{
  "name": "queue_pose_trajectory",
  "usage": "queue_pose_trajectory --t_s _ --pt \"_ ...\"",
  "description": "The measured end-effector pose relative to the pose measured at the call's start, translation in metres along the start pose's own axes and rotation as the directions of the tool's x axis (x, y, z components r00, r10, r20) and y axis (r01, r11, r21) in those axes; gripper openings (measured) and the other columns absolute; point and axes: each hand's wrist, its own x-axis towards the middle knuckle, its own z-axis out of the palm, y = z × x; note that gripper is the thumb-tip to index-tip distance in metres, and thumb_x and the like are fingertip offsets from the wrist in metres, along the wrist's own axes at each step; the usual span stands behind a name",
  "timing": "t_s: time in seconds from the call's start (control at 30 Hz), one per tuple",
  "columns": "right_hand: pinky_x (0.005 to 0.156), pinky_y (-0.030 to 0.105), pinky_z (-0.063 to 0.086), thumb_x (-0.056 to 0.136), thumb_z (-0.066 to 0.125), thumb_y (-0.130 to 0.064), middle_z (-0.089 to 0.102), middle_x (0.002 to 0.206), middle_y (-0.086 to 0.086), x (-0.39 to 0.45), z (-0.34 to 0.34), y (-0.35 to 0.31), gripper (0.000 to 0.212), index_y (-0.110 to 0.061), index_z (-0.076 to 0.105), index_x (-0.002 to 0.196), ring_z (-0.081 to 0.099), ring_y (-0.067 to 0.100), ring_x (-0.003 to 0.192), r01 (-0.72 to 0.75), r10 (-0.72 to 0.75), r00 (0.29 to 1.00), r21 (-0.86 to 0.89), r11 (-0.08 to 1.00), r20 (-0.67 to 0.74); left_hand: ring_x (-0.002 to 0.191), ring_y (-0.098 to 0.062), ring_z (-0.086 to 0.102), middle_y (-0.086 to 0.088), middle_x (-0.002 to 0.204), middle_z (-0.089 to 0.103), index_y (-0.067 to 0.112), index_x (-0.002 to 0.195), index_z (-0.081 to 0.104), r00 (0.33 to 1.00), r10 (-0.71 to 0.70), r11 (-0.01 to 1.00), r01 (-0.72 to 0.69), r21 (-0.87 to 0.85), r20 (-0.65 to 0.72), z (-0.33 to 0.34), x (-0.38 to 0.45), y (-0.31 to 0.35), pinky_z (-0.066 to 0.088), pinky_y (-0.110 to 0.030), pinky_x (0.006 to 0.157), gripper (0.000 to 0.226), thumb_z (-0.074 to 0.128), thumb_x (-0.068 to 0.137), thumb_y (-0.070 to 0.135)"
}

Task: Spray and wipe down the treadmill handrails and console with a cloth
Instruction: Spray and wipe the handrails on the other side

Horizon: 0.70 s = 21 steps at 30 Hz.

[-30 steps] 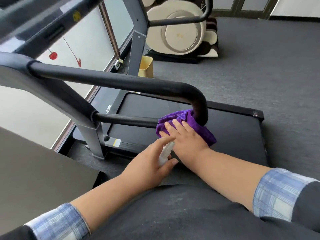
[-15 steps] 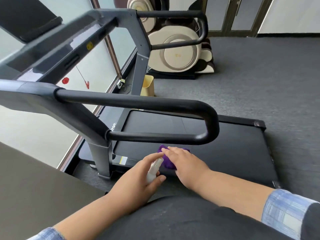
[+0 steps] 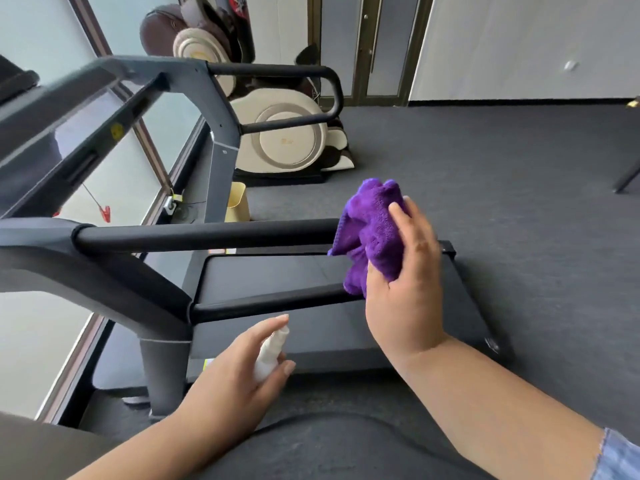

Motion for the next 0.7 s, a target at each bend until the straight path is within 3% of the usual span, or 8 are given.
queue_pose_trajectory --t_s 0.03,0.1,0.2,0.3,0.43,0.53,0.63,0.7 --pt "0.12 0.029 0.028 0.091 0.057 -0.006 0.029 0.157 -0.001 0.001 0.005 0.001 0.06 -0.022 0.041 0.147 0.029 0.015 0.148 -0.076 0.075 0.997 -0.044 0.996 -0.017 0.098 0.01 0.057 0.038 0.109 0.056 0.077 0.127 0.026 1.0 0.006 1.0 -0.006 0.006 0.011 -0.002 0.0 -0.002 0.049 -0.033 0.086 0.066 0.068 0.087 0.046" --pt "0.121 0.043 0.029 0.088 0.063 0.003 0.02 0.164 0.004 0.0 0.019 0.002 0.072 -0.025 0.04 0.15 0.019 0.024 0.152 -0.242 0.269 0.959 -0.233 0.942 0.091 0.1 0.012 0.056 0.039 0.11 0.055 0.078 0.127 0.025 0.999 0.019 1.0 -0.019 0.015 0.03 -0.006 0.0 -0.004 0.048 -0.029 0.085 0.063 0.064 0.085 0.053" --pt "0.123 0.049 0.021 0.09 0.063 0.001 0.003 0.169 0.002 -0.016 0.038 0.004 0.086 -0.035 0.024 0.157 -0.001 0.024 0.155 -0.24 0.418 0.871 -0.518 0.821 0.259 0.1 0.015 0.055 0.041 0.11 0.054 0.078 0.128 0.023 0.997 0.057 0.998 -0.059 0.03 0.053 -0.014 -0.003 -0.005 0.049 -0.026 0.083 0.059 0.053 0.08 0.065" --pt "0.122 0.041 0.013 0.092 0.059 0.002 -0.001 0.169 0.002 -0.035 0.049 0.0 0.092 -0.039 0.011 0.158 -0.002 0.023 0.155 -0.154 0.375 0.845 -0.499 0.853 0.38 0.099 0.014 0.057 0.043 0.111 0.055 0.076 0.129 0.025 0.996 0.061 0.998 -0.063 0.024 0.061 -0.023 -0.009 -0.013 0.052 -0.033 0.086 0.059 0.056 0.08 0.064" --pt "0.124 0.038 0.014 0.095 0.05 0.0 0.001 0.168 -0.008 -0.064 0.063 -0.012 0.087 -0.042 0.006 0.158 -0.001 0.014 0.154 -0.033 0.313 0.629 -0.378 0.925 0.712 0.101 0.015 0.057 0.045 0.118 0.049 0.078 0.127 0.024 0.995 0.051 0.998 -0.053 0.023 0.091 -0.03 -0.016 -0.019 0.052 -0.038 0.09 0.069 0.069 0.087 0.045" --pt "0.119 0.025 0.011 0.099 0.044 -0.006 0.012 0.167 -0.014 -0.074 0.058 -0.011 0.073 -0.043 0.017 0.157 0.011 0.009 0.152 -0.254 0.432 0.592 -0.351 0.901 0.681 0.099 0.013 0.058 0.042 0.117 0.052 0.077 0.128 0.025 0.992 0.068 0.997 -0.071 0.027 0.103 -0.031 -0.016 -0.017 0.052 -0.04 0.087 0.065 0.067 0.088 0.049" --pt "0.117 0.02 0.022 0.101 0.048 -0.015 0.031 0.159 -0.017 -0.079 0.039 -0.009 0.062 -0.043 0.029 0.153 0.029 0.003 0.145 -0.468 0.539 0.602 -0.286 0.836 0.589 0.095 0.009 0.061 0.035 0.112 0.058 0.072 0.13 0.031 0.994 0.096 0.995 -0.095 -0.023 0.053 -0.027 -0.014 -0.013 0.049 -0.026 0.08 0.055 0.056 0.081 0.063" --pt "0.1 0.008 0.032 0.098 0.054 -0.024 0.045 0.142 -0.024 -0.082 0.025 -0.008 0.059 -0.048 0.033 0.148 0.044 -0.003 0.128 -0.591 0.605 0.584 -0.226 0.774 0.542 0.094 0.005 0.063 0.031 0.111 0.06 0.07 0.129 0.035 0.996 0.081 0.995 -0.079 -0.068 0.031 -0.02 -0.009 -0.009 0.05 -0.026 0.08 0.057 0.055 0.077 0.065"
